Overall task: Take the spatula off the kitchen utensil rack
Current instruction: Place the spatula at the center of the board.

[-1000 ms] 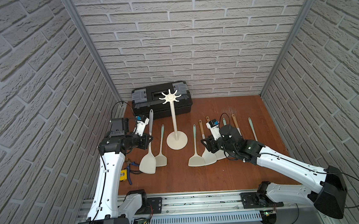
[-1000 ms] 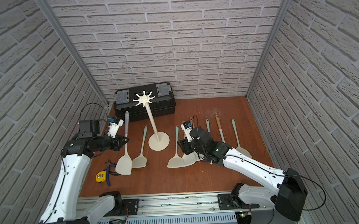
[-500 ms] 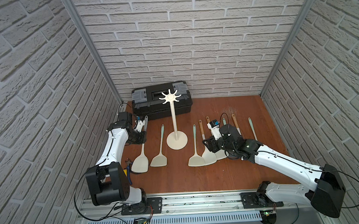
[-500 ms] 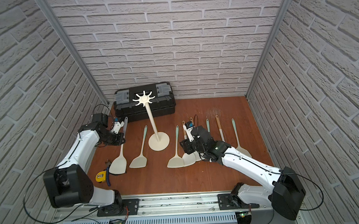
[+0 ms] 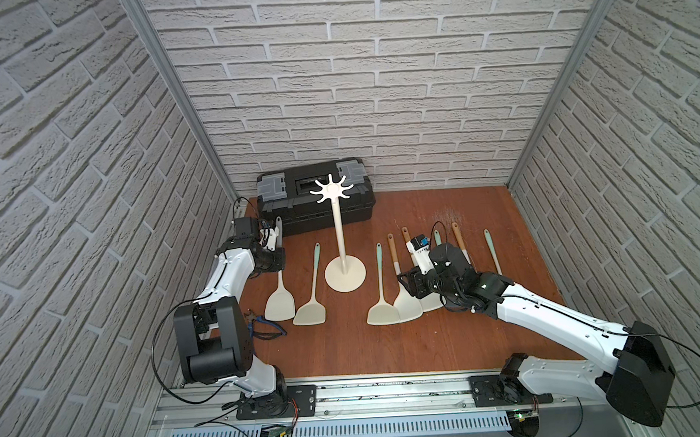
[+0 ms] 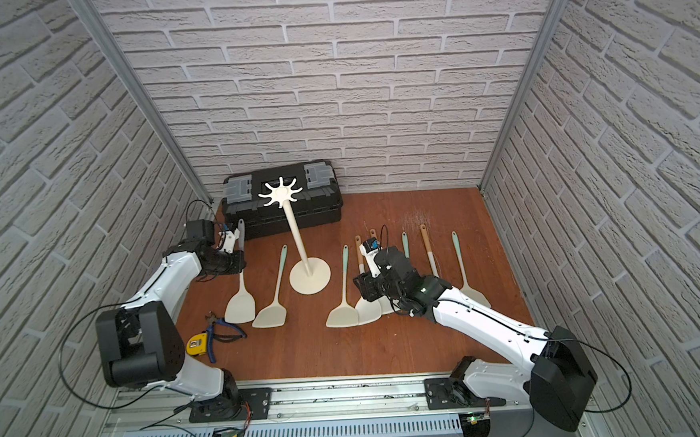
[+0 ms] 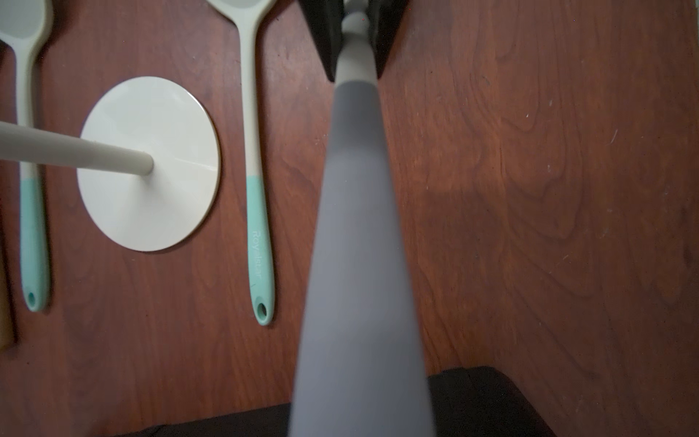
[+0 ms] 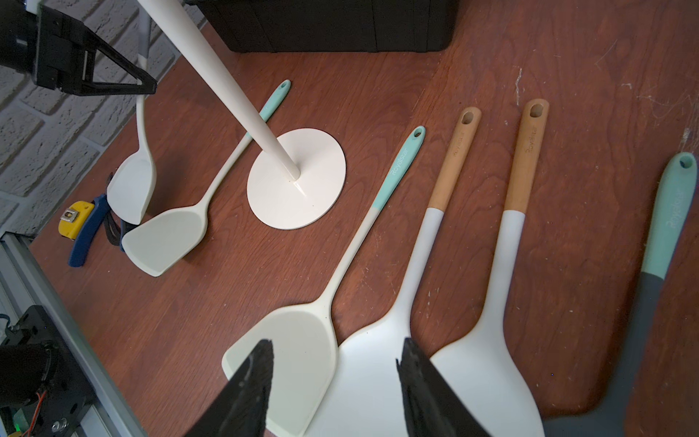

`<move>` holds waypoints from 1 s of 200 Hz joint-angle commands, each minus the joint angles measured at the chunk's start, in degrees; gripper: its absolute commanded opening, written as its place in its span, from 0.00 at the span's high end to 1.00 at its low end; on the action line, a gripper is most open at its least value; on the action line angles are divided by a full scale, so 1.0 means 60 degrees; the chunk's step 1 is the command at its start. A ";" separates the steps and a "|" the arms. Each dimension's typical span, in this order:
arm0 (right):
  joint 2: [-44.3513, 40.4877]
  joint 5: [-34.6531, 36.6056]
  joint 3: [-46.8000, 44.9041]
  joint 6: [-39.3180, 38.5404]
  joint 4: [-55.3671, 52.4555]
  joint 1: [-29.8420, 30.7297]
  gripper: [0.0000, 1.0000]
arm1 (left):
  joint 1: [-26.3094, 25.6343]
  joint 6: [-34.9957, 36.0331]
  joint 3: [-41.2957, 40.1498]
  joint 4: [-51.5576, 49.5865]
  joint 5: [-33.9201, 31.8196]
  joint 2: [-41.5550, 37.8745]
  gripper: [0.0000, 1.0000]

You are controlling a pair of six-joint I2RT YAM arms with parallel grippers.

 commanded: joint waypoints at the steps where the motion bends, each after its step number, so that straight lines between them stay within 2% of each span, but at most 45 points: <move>1: -0.0320 0.0046 -0.0164 -0.0108 0.0169 -0.0076 0.45 | 0.0058 0.0249 -0.0233 0.0588 -0.0185 0.0120 1.00; 48: -0.0291 0.0017 -0.0195 -0.0127 0.0157 -0.0154 0.45 | 0.0024 0.0702 -0.0357 0.0486 -0.0228 0.0766 1.00; 164: -0.0313 0.0082 -0.0239 -0.0164 0.0034 -0.0294 0.45 | 0.0023 -0.0053 -0.0016 0.0994 -0.0348 0.2453 1.00; 174: -0.0340 0.0115 -0.0217 -0.0178 -0.0024 -0.0315 0.44 | 0.0023 -0.0089 -0.0001 0.1009 -0.0360 0.2456 0.96; 187: -0.0360 0.0169 -0.0174 -0.0175 -0.0069 -0.0343 0.44 | 0.0022 -0.0105 0.0040 0.1001 -0.0375 0.2416 0.83; 200: -0.0360 0.0255 -0.0117 -0.0182 -0.0167 -0.0348 0.43 | 0.0022 -0.0114 0.0083 0.0953 -0.0333 0.2331 0.76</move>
